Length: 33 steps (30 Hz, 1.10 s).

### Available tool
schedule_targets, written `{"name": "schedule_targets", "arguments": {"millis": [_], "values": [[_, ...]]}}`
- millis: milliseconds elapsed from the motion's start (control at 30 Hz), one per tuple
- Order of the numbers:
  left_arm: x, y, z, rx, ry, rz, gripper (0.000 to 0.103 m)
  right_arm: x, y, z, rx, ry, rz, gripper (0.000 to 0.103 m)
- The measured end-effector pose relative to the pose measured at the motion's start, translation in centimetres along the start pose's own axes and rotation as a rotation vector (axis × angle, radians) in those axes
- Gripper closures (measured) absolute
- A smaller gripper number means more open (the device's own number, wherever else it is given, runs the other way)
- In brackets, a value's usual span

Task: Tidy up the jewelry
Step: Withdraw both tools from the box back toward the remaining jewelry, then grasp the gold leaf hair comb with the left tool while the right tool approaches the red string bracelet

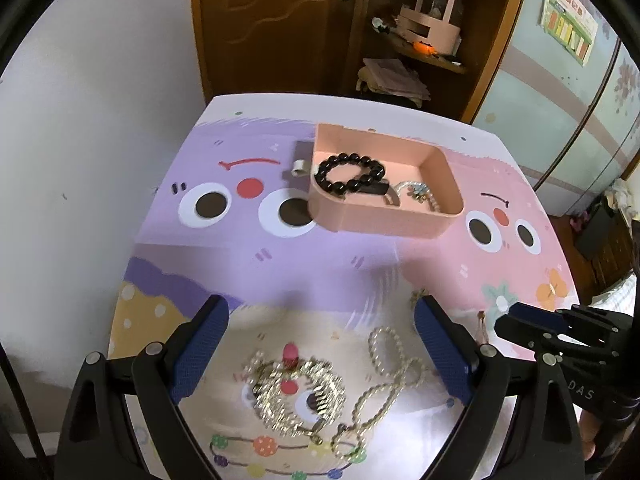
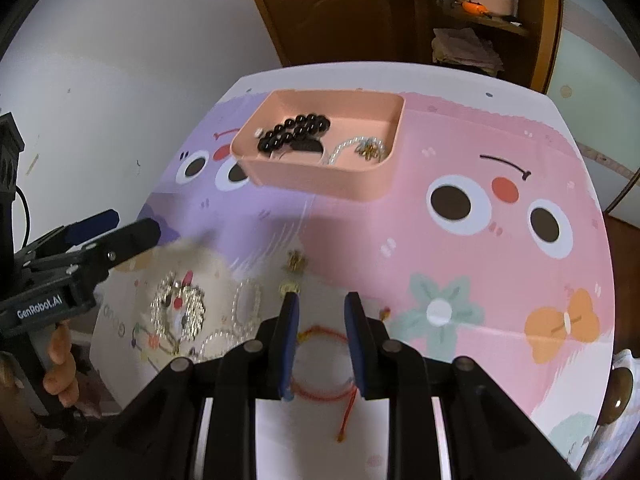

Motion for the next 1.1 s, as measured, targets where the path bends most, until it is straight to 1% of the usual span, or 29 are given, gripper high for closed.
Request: {"name": "schedule_targets", "arguments": {"millis": [100,200,333,467,533,600,667,867,1000,1100], "values": [[0.2,1.3,-0.8,0.018,-0.002,-0.029,0.010,-0.3,1.0,-0.6,0.001,0.027,-0.040,0.080],[-0.1,2.8,-1.8,0.024,-0.021,-0.085,0.010,-0.9,2.0,-1.3,0.003,0.016,-0.075,0.080],[-0.7,5.1,-3.3,0.058,-0.003,-0.140,0.010,-1.6,3.3,-2.3,0.026,0.017,-0.108,0.080],[-1.0,7.2,-5.2,0.114,0.019,-0.161,0.010,-2.2,4.0,-2.7,0.037,0.007,-0.125,0.080],[-1.5,8.0,-5.8,0.131,0.023,-0.184,0.010,-2.3,4.2,-2.9,0.047,0.018,-0.124,0.080],[-2.3,8.5,-6.3,0.147,0.008,-0.225,0.010,-2.4,4.4,-2.9,0.052,0.030,-0.126,0.080],[-3.1,8.9,-6.7,0.164,0.019,-0.255,0.010,-2.7,4.4,-2.9,0.055,0.030,-0.133,0.080],[-3.9,9.4,-7.5,0.195,0.018,-0.253,0.011,-3.6,4.2,-3.4,0.075,0.040,-0.137,0.080],[-4.3,9.1,-7.7,0.207,-0.005,-0.255,0.015,-3.9,4.2,-3.7,0.088,0.042,-0.137,0.080],[-4.6,8.7,-7.5,0.210,-0.019,-0.261,0.016,-3.9,4.2,-3.6,0.086,0.039,-0.133,0.080]]}}
Point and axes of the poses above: each gripper's, at about its wrist camera, not at the fingertips, and x roughly against the way its jaws point, z to its right, y to its underside, the point moved 1 cm from there along -x, roughly the way its jaws point, and after that the axes turned 1 degree about z, right-handed, at the moved point
